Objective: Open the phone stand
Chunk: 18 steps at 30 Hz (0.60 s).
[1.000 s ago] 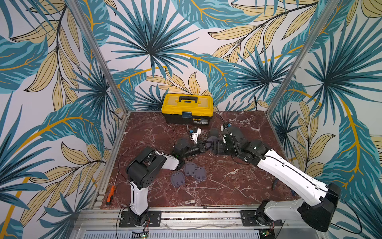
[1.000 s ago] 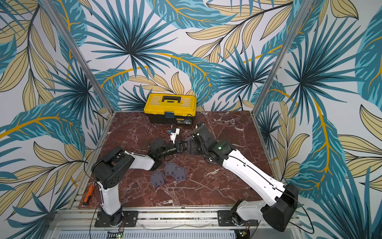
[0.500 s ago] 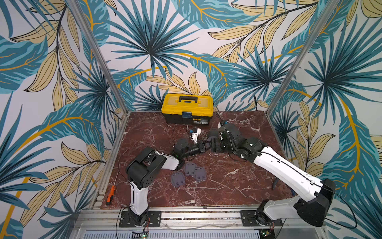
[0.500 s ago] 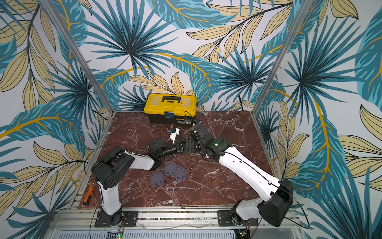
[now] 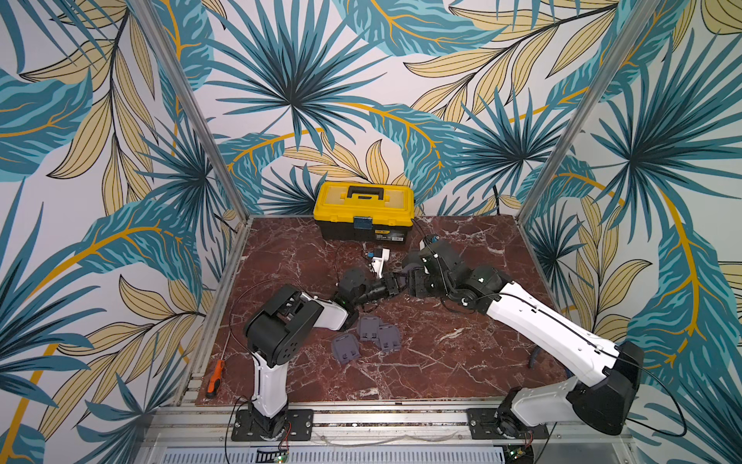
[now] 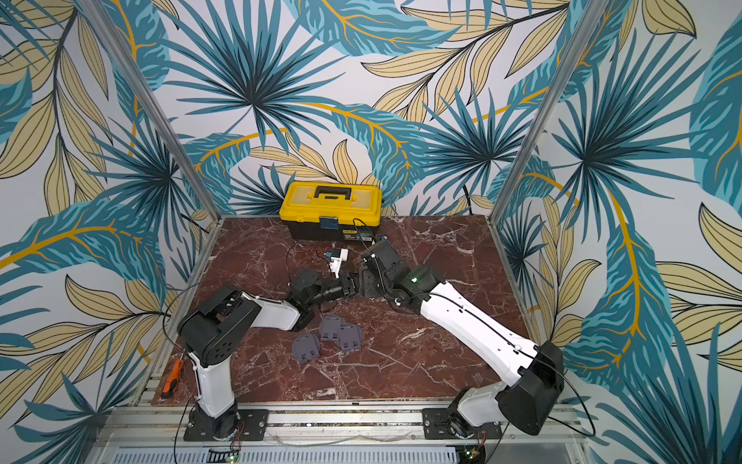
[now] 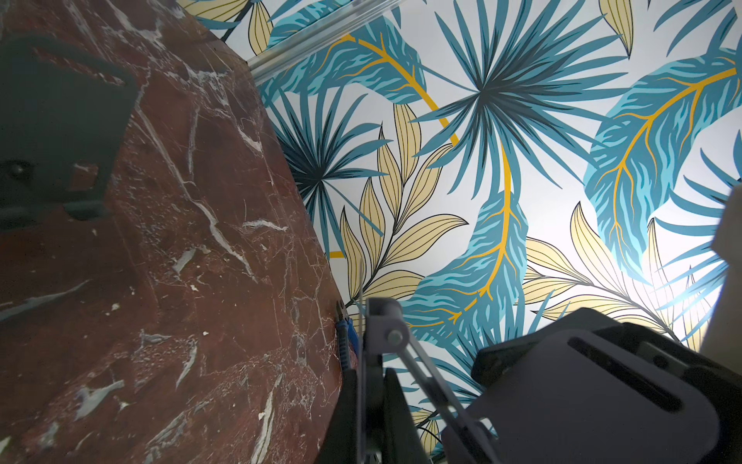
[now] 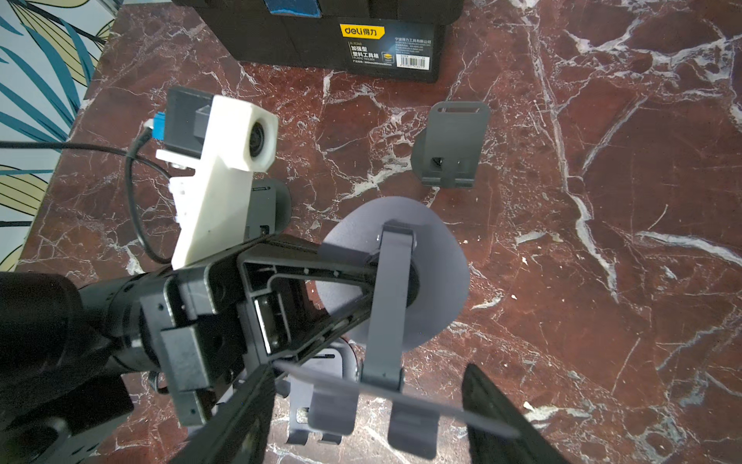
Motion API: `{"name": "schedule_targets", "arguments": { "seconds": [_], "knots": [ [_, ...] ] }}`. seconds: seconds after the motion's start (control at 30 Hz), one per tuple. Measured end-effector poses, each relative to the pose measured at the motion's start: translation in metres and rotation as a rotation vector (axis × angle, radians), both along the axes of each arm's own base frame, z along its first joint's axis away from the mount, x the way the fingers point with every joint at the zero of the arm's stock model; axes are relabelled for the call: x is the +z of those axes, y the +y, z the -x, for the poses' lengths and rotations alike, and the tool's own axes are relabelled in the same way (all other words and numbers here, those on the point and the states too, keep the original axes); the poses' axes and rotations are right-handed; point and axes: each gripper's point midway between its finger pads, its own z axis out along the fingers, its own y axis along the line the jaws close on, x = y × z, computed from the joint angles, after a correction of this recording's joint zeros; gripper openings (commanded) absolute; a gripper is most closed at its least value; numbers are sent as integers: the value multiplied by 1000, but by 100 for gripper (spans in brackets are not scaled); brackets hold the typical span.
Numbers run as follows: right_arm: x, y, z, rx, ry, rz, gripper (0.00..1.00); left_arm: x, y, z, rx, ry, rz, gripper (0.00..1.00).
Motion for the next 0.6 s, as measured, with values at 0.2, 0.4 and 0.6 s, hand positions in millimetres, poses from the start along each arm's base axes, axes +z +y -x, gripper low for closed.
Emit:
{"name": "schedule_targets", "arguments": {
  "seconds": [0.2,0.4,0.6],
  "knots": [
    [-4,1,-2,-7,5,13,65,0,0,0,0,0,0,0],
    [-6,0,-4,-20,4,19,53,0,1,-1,4,1,-1,0],
    [-6,0,-4,-21,3,19,49,0,2,-2,5,1,0,0]
  ]
}}
